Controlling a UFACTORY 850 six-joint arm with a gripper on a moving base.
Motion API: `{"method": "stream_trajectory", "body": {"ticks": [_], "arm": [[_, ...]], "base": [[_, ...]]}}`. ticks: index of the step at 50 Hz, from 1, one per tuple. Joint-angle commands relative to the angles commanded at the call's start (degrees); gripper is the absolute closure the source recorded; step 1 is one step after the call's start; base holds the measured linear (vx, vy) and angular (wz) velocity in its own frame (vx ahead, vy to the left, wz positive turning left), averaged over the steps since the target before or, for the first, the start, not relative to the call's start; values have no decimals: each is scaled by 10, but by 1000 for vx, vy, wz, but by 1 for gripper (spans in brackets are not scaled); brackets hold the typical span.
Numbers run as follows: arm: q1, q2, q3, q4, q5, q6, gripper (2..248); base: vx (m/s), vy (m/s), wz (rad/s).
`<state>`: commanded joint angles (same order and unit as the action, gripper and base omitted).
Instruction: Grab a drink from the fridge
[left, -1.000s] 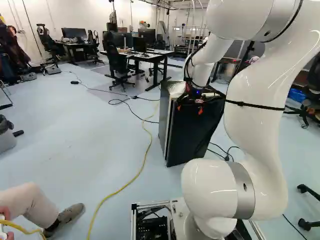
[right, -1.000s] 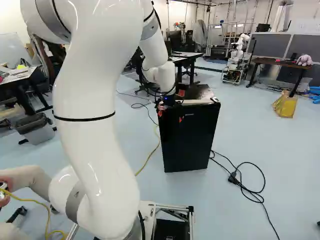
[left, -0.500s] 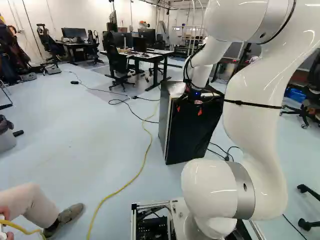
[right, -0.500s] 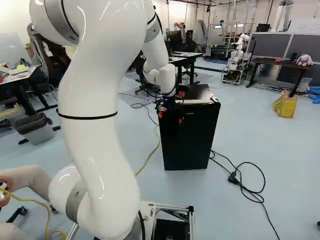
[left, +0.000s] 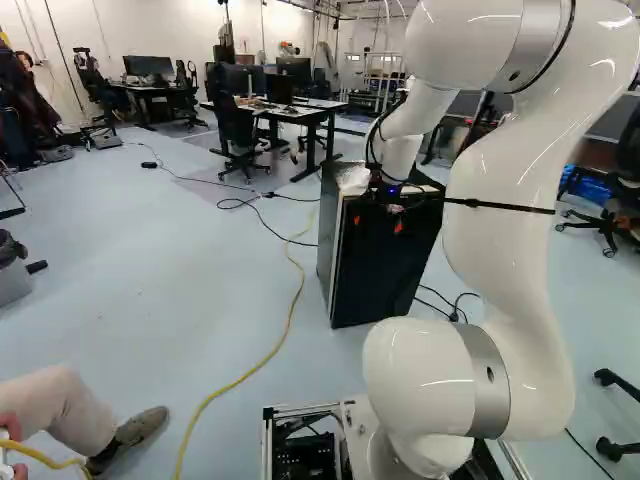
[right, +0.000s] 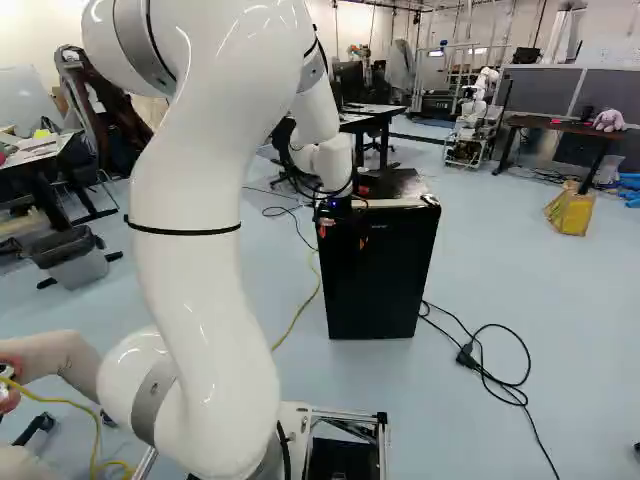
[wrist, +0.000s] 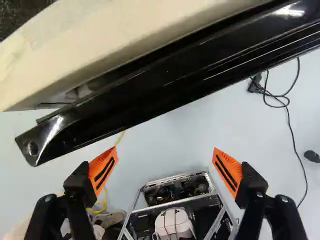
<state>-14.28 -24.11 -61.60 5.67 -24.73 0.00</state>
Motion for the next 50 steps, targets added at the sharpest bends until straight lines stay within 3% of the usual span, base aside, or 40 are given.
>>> {"method": "stream_trajectory", "body": {"ticks": [50], "arm": [[0,0,0,0,72,0,3]], "base": [[0,0,0]]}}
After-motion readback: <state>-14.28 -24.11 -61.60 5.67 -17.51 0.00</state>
